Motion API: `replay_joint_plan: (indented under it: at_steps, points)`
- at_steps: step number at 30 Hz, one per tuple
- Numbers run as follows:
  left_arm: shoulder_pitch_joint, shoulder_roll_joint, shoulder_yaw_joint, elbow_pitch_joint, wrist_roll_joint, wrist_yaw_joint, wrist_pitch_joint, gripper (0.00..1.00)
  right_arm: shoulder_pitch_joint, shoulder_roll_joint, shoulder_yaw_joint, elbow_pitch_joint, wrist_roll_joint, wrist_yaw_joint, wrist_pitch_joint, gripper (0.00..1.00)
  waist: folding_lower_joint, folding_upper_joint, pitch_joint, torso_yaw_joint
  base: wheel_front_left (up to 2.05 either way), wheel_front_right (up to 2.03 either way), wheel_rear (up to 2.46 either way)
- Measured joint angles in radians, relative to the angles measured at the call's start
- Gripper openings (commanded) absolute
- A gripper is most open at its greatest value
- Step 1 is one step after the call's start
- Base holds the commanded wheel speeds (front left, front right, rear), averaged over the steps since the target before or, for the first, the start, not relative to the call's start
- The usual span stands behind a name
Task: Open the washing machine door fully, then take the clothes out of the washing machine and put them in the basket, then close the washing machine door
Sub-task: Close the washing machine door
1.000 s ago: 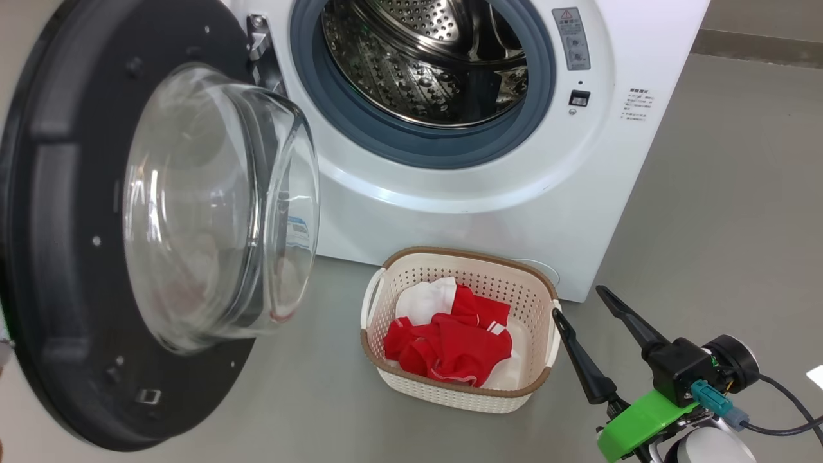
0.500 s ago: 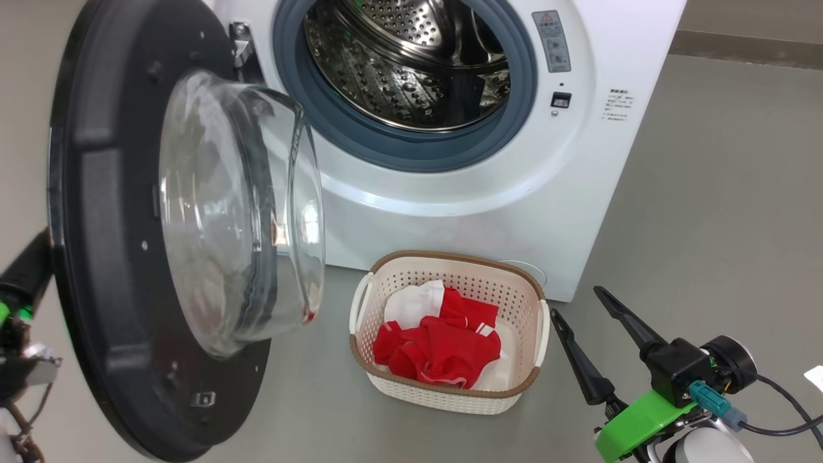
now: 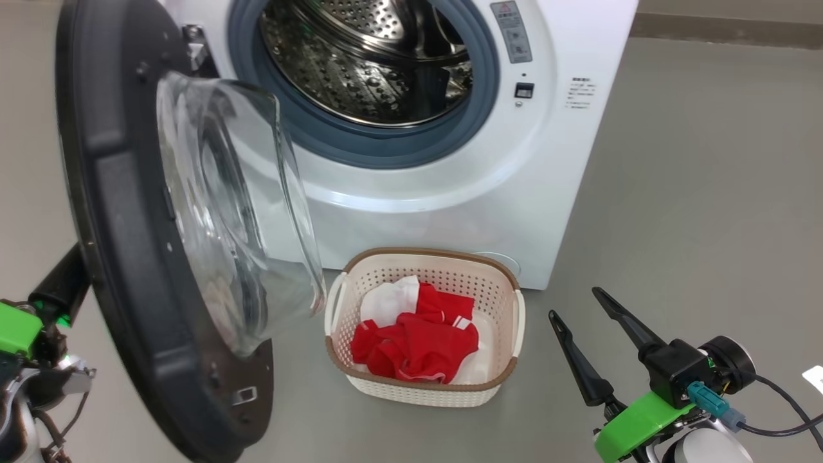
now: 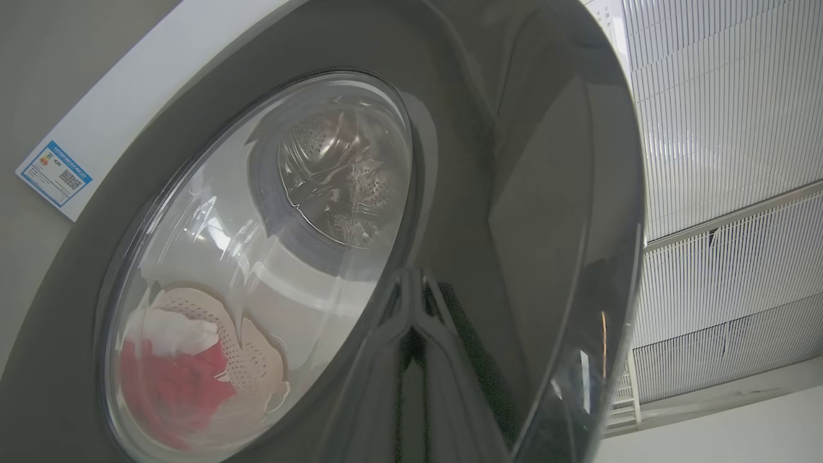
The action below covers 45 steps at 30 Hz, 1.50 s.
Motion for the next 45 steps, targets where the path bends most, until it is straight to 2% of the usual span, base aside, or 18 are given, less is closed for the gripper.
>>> replay_joint_plan:
  at_steps: [5,20,27,31,32,33,38,41,44,45]
  points:
    - [0.02,-0.001,-0.033,-0.027,-0.057,0.009,-0.009,0.0,-0.001,-0.001,0.001,0.0,0.0,0.0,0.0,1.0,0.0,-0.0001,0.01,-0.031,0.0,0.0,0.0]
    - [0.058,-0.006,-0.117,-0.065,-0.141,0.018,-0.07,0.0,-0.02,-0.004,-0.001,-0.003,0.0,0.0,0.0,1.0,0.0,-0.0001,0.023,-0.102,0.0,0.0,0.0]
    - [0.064,-0.007,-0.144,-0.07,-0.157,0.014,-0.093,0.0,-0.02,-0.006,-0.004,-0.002,0.0,0.0,0.0,1.0,0.0,0.0,0.027,-0.116,0.0,0.0,0.0]
    - [0.092,-0.002,-0.162,-0.083,-0.109,-0.013,-0.13,0.0,-0.02,-0.005,-0.01,-0.002,0.0,0.0,0.0,1.0,0.0,-0.0001,0.026,-0.115,0.0,0.0,0.0]
    - [0.103,0.002,-0.168,-0.086,-0.084,-0.022,-0.143,0.44,-0.02,-0.005,-0.012,-0.002,0.0,0.0,0.0,1.0,-0.0001,-0.0001,0.025,-0.114,0.0,0.0,0.0]
    - [0.111,0.003,-0.172,-0.086,-0.07,-0.028,-0.152,1.0,-0.02,-0.005,-0.013,-0.002,0.0,0.0,0.0,1.0,0.0,-0.0001,0.025,-0.113,0.0,0.0,0.0]
    - [0.153,0.019,-0.186,-0.109,0.015,-0.087,-0.216,1.0,-0.02,-0.003,-0.016,-0.002,0.0,0.0,0.0,1.0,0.0,-0.0001,0.023,-0.105,0.0,0.0,0.0]
    - [0.17,0.025,-0.196,-0.125,0.102,-0.118,-0.296,1.0,-0.02,-0.001,-0.016,-0.002,0.0,0.0,0.0,1.0,0.0,-0.0001,0.022,-0.101,0.0,0.0,0.0]
    - [0.191,0.046,-0.217,-0.146,0.213,-0.177,-0.393,1.0,-0.02,0.0,-0.016,-0.002,0.0,0.0,0.0,1.0,0.0,0.0,0.023,-0.096,0.0,0.0,0.0]
    - [0.191,0.046,-0.217,-0.146,0.213,-0.177,-0.393,1.0,-0.02,0.0,-0.016,-0.002,0.0,0.0,0.0,1.0,0.0,0.0,0.023,-0.096,0.0,0.0,0.0]
